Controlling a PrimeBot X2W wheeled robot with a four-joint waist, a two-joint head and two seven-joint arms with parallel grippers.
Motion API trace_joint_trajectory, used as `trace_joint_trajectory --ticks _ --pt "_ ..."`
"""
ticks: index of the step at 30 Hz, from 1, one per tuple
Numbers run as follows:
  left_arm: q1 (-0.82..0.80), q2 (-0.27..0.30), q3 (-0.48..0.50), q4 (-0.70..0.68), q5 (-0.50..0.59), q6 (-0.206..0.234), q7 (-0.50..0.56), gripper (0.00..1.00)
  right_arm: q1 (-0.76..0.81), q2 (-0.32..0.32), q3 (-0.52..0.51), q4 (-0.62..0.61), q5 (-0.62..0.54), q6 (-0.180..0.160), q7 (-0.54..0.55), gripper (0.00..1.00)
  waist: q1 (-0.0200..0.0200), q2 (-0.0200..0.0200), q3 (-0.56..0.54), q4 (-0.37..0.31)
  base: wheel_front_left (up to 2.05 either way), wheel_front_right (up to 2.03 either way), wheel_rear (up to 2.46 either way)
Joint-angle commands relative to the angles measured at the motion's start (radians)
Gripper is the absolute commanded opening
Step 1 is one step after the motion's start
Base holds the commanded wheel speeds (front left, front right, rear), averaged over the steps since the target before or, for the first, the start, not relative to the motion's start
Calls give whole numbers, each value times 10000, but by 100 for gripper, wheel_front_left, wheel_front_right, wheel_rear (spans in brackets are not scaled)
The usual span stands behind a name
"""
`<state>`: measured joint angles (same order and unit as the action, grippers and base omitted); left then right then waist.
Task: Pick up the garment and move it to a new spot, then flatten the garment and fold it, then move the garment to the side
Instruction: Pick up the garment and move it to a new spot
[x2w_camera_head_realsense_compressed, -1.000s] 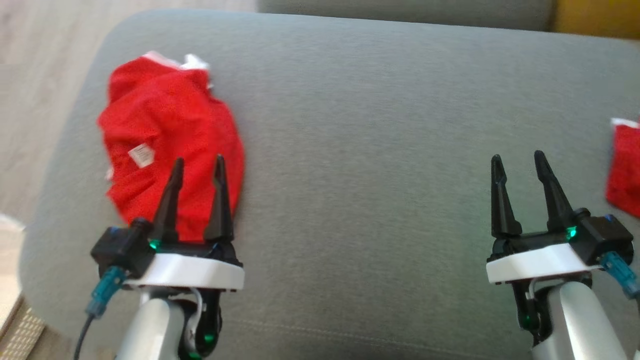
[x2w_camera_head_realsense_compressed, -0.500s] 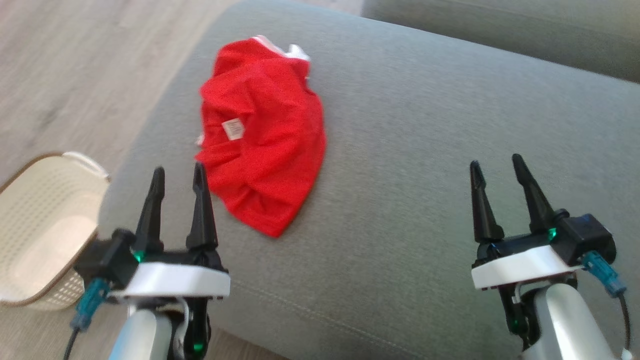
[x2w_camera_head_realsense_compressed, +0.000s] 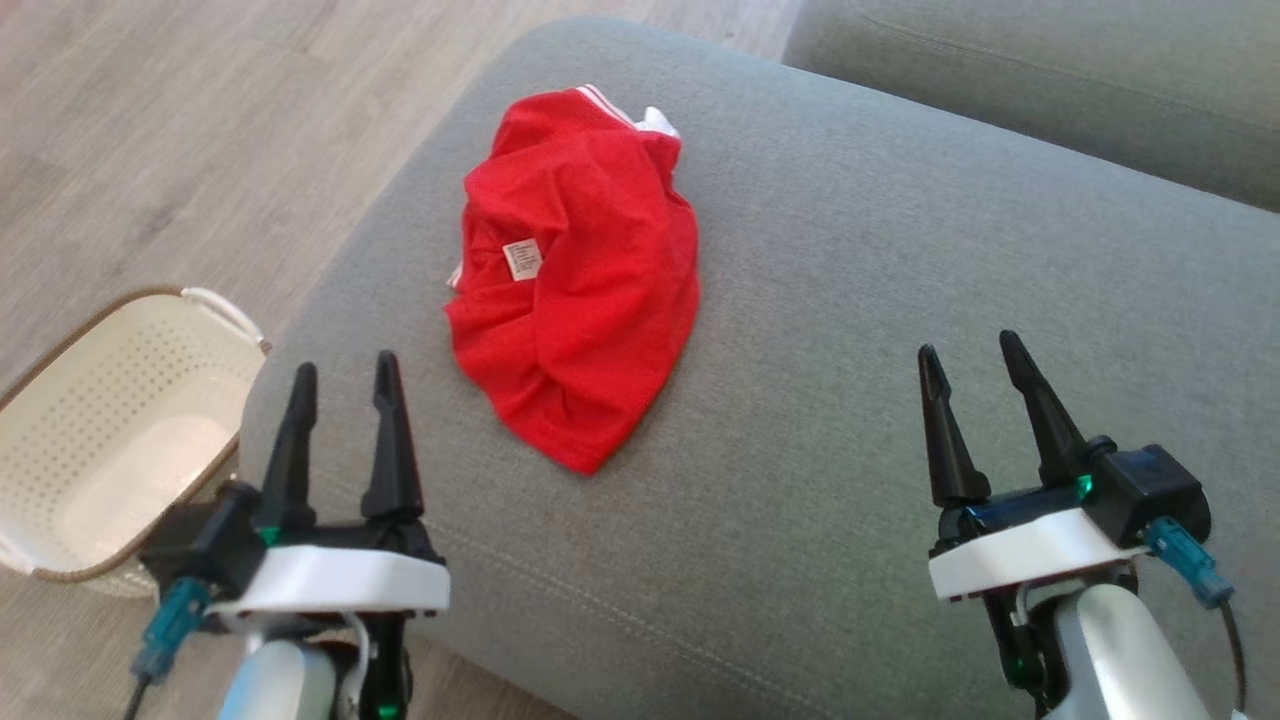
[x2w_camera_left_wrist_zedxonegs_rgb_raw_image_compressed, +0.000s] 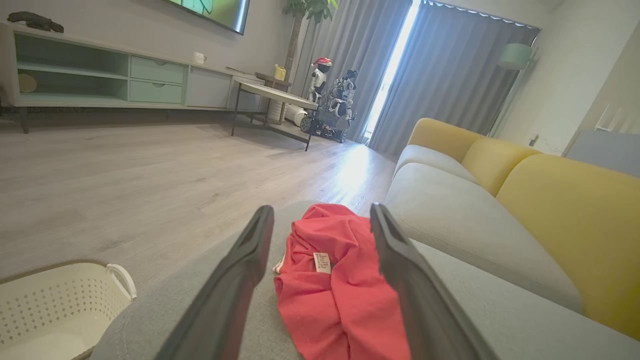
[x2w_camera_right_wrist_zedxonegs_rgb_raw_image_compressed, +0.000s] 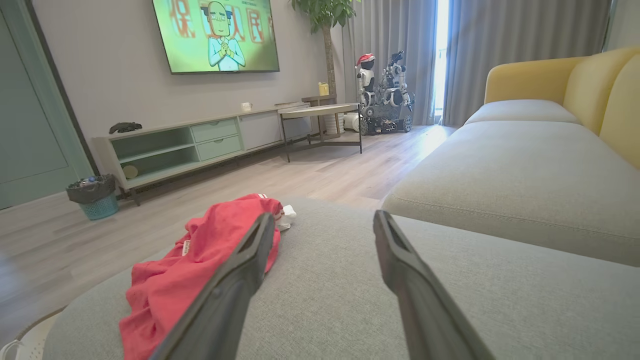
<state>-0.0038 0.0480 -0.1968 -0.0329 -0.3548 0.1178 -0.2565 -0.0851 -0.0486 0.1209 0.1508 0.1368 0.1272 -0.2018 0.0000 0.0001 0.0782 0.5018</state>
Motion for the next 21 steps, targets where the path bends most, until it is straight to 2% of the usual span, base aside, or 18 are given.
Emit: trace_joint_trajectory --ticks 1,6,13,21 --pt "-341 22 478 -404 -134 76 -53 100 -204 -16 213 -315 52 35 19 100 0 -1 57 -129 0 0 0" --pt "-502 22 733 -333 -299 9 -53 100 -244 -16 115 -412 -7 35 83 100 0 -1 251 -405 0 0 0" --pt "-1464 22 1511 156 67 -487 -53 100 -487 -16 -200 -763 -338 35 334 100 0 -1 1037 -1055 0 0 0" --pt "-3323 383 2326 2710 210 -1216 -53 100 -741 -16 -635 -1295 -767 35 627 100 0 -1 2013 -1913 0 0 0"
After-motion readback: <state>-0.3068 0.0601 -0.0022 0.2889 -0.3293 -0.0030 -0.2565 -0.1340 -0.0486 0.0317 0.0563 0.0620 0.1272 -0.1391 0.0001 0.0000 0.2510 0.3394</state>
